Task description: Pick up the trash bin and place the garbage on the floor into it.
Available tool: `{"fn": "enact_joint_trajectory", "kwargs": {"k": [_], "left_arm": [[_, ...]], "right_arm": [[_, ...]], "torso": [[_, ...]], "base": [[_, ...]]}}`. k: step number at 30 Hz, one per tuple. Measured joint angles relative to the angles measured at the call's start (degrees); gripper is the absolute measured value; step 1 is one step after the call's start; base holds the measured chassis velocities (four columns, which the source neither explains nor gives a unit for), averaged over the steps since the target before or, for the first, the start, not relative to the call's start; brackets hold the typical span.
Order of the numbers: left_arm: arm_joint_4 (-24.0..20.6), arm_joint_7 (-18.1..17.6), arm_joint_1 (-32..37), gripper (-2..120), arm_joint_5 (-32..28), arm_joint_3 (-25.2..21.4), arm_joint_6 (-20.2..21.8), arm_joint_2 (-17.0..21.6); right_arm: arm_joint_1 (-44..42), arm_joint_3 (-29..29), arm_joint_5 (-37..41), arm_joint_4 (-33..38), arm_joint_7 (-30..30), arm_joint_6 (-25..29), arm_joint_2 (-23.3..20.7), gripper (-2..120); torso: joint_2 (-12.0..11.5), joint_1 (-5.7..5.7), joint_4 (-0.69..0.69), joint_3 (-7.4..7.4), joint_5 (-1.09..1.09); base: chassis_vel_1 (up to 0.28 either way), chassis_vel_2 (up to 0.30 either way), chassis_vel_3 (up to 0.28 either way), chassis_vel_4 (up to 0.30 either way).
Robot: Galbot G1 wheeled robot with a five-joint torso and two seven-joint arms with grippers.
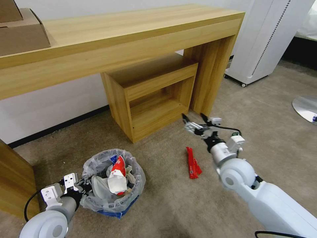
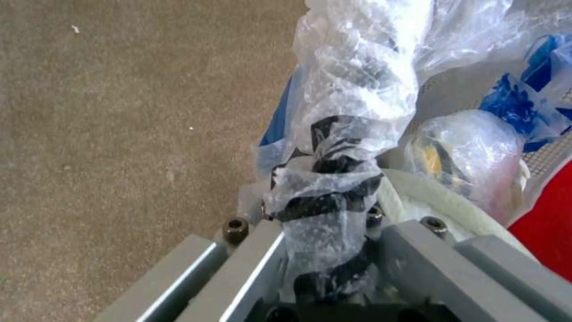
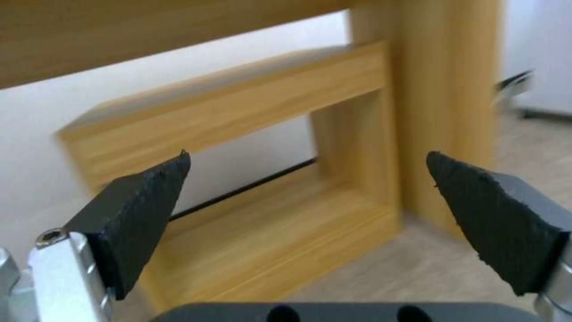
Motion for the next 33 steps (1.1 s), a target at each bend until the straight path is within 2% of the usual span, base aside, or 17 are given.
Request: {"fn": "enact_joint_trajectory", "kwargs": {"k": [3,5,6,9,12,22,33], "left_arm": [[-0.17,0.14,0.00,0,0.20,0.02,-0.04,-0.30],[-0.38,0.61,0.20,0,1.03,0.23,-0.24,-0.67],[-0.38,0.61,0.20,0,1.03,0.23,-0.24,-0.67],[-0.50,0.77,0.24,0,1.40,0.43,-0.32,-0.88],[-0.54,0.84,0.18,0,1.53,0.66,-0.34,-1.11],[-1.26,1.15,0.21,0,1.80,0.38,-0.48,-1.17],[-1.37,1.20,0.50,0,1.11,-0.47,-0.73,0.10]], "right_arm": [[-0.91,2.71,-1.48,-0.41,0.33,-0.01,0.25,100],[-3.35,8.37,-4.64,-0.72,0.04,0.30,0.80,100],[-3.35,8.37,-4.64,-0.72,0.04,0.30,0.80,100],[-6.45,13.75,-7.20,-0.71,-0.85,1.16,1.49,100],[-8.59,15.57,-9.62,-0.74,-1.20,2.19,1.87,100],[-13.25,16.84,-15.27,-0.51,-2.20,5.45,4.40,100],[-15.12,18.13,-16.95,0.45,-3.87,6.45,5.28,100]], "torso": [[0.00,0.00,0.00,0.00,0.00],[0.00,0.00,-0.01,0.00,0.00],[0.00,0.00,-0.01,0.00,0.00],[0.00,0.00,-0.01,-0.01,0.00],[0.00,0.00,-0.01,0.00,-0.01],[0.00,0.00,0.00,0.00,0.00],[0.00,0.00,0.00,0.00,-0.02]], "base": [[0.000,0.000,0.000,0.000],[0.000,0.000,0.000,0.000],[0.000,0.000,0.000,0.000],[0.000,0.000,0.000,0.000],[0.000,0.000,0.000,0.000],[0.000,0.000,0.000,0.000],[0.000,0.000,0.000,0.000]]}}
